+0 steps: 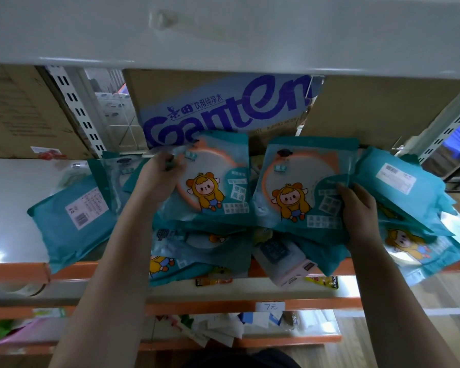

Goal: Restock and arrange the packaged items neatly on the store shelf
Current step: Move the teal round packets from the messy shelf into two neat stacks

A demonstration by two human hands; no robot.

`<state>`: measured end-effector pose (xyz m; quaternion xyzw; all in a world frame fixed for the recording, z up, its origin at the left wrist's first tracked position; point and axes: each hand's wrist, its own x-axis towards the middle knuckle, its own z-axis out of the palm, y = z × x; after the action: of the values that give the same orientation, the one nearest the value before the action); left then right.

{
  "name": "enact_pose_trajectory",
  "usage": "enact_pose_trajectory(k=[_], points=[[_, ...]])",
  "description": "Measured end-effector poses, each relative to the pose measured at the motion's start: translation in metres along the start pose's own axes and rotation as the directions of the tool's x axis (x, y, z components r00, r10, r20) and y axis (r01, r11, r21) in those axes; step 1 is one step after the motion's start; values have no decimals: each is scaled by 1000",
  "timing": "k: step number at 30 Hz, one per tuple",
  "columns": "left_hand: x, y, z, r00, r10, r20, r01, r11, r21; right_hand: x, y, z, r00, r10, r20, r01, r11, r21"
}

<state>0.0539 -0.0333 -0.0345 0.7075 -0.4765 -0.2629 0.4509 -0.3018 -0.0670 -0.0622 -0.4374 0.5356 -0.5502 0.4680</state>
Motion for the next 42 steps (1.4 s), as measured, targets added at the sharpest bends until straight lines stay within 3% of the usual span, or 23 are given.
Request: enact_pose_trajectory(k=[6, 11, 17, 23, 32, 42], points=[[-19, 9, 8, 993, 1, -119, -31, 969, -247, -2, 0, -4, 1000, -9, -28, 10, 999, 47], [-37, 9, -5, 982, -50, -183, -18, 937, -350, 2, 3, 3, 1000, 16, 16, -16, 1000, 17], [-77, -4, -30, 960, -118, -255, -3, 904, -428, 4, 7, 31, 998, -30, 54, 37, 991, -129], [-114, -32, -71, 915, -192, -354, -16, 861, -509, -12, 6, 64, 989, -77, 125, 97, 982, -159], [-157, -101, -202, 817, -138, -559, -151, 886, -439, -95, 18, 180, 959, -85, 271, 132, 978, -159], [-176, -178, -345, 816, -143, -561, -113, 911, -397, -197, 37, 308, 974, -17, 227, 48, 990, -133]])
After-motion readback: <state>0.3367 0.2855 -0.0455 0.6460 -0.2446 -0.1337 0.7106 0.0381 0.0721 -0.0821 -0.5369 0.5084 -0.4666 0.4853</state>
